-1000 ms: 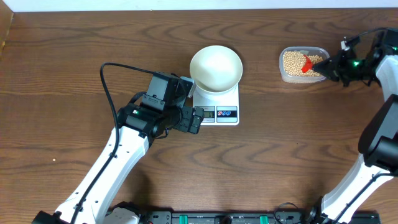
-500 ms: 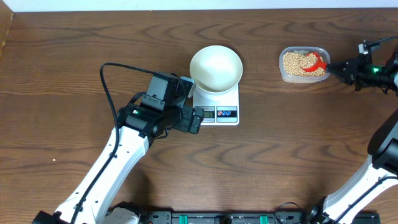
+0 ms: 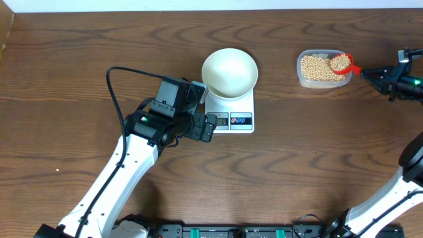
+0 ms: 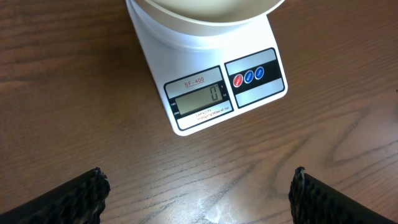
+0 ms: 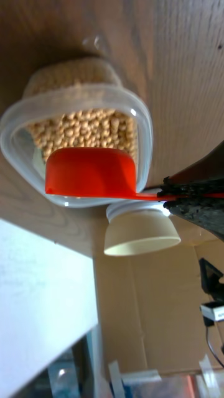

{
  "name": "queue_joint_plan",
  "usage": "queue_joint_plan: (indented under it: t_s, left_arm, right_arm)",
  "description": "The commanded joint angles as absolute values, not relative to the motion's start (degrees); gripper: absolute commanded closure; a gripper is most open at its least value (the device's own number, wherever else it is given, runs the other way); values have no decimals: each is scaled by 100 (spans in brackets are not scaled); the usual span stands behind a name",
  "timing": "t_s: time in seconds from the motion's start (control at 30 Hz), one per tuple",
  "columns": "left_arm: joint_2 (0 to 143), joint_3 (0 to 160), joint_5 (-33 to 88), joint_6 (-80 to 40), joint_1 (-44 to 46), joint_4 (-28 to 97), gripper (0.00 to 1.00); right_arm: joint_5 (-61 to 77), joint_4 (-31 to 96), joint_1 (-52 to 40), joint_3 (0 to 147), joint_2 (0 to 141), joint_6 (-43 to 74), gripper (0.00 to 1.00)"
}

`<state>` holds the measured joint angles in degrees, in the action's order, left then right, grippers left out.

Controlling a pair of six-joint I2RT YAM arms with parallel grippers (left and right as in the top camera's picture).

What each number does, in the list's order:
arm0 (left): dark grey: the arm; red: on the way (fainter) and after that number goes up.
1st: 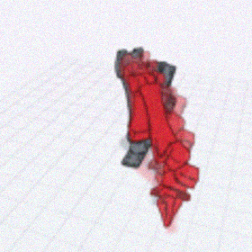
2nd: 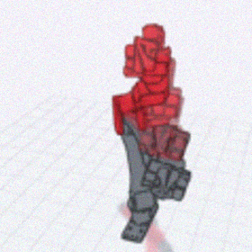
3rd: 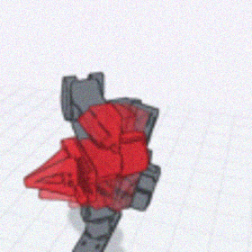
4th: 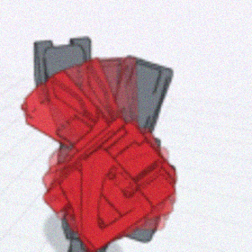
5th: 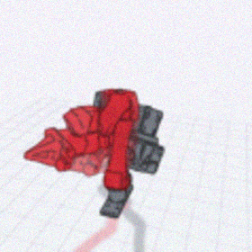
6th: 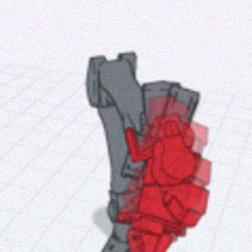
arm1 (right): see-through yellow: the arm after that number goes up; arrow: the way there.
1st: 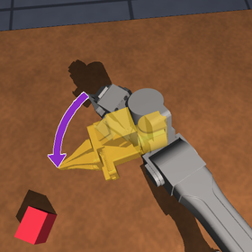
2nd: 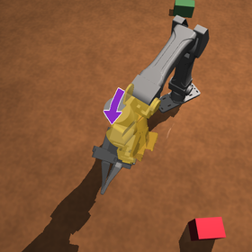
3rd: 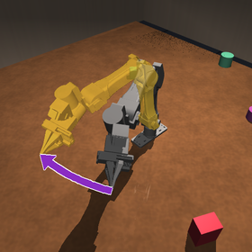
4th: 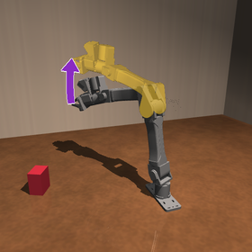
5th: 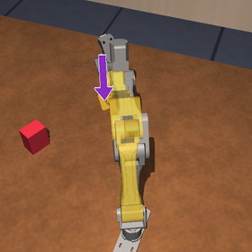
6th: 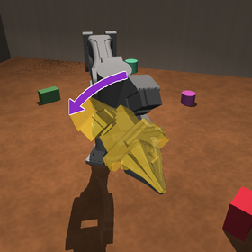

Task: Scoop item into bowl and weigh 50g on scale
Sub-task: 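Drag the scoop through the soybeans and lift it filled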

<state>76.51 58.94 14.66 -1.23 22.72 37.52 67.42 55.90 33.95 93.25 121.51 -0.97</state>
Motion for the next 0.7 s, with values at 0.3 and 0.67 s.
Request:
queue_joint_plan:
  t_s: [0.3,0.67]
  left_arm:
    - [7699,5887,1406,-64,2285,3767,5]
    - [7699,5887,1404,-64,2285,3767,5]
  right_arm:
    - [7826,5627,3345,9299,12195,-784,99]
    - [8221,5483,2759,9299,12195,-676,99]
